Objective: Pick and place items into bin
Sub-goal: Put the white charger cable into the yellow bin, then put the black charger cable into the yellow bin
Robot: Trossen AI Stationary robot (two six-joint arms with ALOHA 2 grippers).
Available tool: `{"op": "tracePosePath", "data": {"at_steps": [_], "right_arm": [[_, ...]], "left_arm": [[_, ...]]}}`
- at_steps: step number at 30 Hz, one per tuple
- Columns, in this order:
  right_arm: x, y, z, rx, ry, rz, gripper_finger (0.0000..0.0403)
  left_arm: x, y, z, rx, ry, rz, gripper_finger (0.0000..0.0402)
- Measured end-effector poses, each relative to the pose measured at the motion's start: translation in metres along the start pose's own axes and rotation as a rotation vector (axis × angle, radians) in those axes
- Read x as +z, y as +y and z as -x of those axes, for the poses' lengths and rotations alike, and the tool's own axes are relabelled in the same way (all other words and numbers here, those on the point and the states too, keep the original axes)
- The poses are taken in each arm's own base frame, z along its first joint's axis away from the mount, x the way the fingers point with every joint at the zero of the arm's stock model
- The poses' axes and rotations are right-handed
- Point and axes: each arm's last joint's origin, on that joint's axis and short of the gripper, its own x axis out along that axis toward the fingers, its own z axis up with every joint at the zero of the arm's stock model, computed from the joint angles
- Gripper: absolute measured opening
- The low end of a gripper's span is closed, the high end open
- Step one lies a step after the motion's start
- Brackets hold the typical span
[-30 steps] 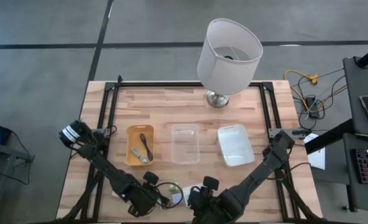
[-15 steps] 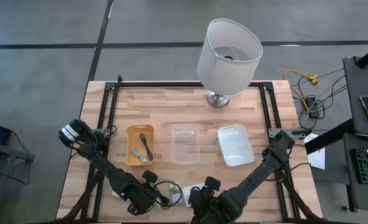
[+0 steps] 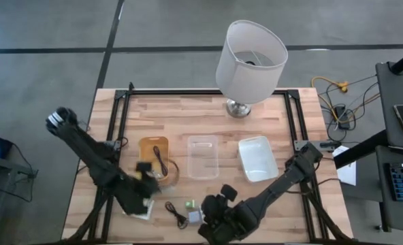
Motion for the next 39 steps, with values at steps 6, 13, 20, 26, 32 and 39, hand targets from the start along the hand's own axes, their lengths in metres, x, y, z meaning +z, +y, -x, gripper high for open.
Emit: {"op": "tracePosePath", "data": {"at_steps": [6,13,20,26,32,39], "right_arm": [[0.037,-0.018,-0.005,-0.044,-0.11,-0.089,0.0139],[0.069,-0.028,-0.022,-0.025,-0.154,-0.151,0.0132],[0.077,-0.028,-0.025,-0.006,-0.189,-0.128,0.0128],[0.076,-0.027,-0.025,-0.008,-0.188,-0.12,0.0126],[0.072,-0.029,-0.025,-0.02,-0.138,-0.068,0.0129],[0.048,-0.022,-0.016,0.004,-0.015,0.159,0.0124]], "left_arm": [[-0.017,0.056,0.043,0.21,-0.064,0.56,0.0],[-0.04,0.085,0.041,0.169,-0.171,0.979,0.0],[-0.08,0.103,0.009,0.257,-0.218,1.205,0.0001],[-0.084,0.103,-0.003,0.196,-0.269,1.252,0.0047],[-0.079,0.099,-0.002,0.142,-0.262,1.27,0.0135],[-0.024,0.058,0.026,-0.387,-0.373,0.311,0.0175]]}}
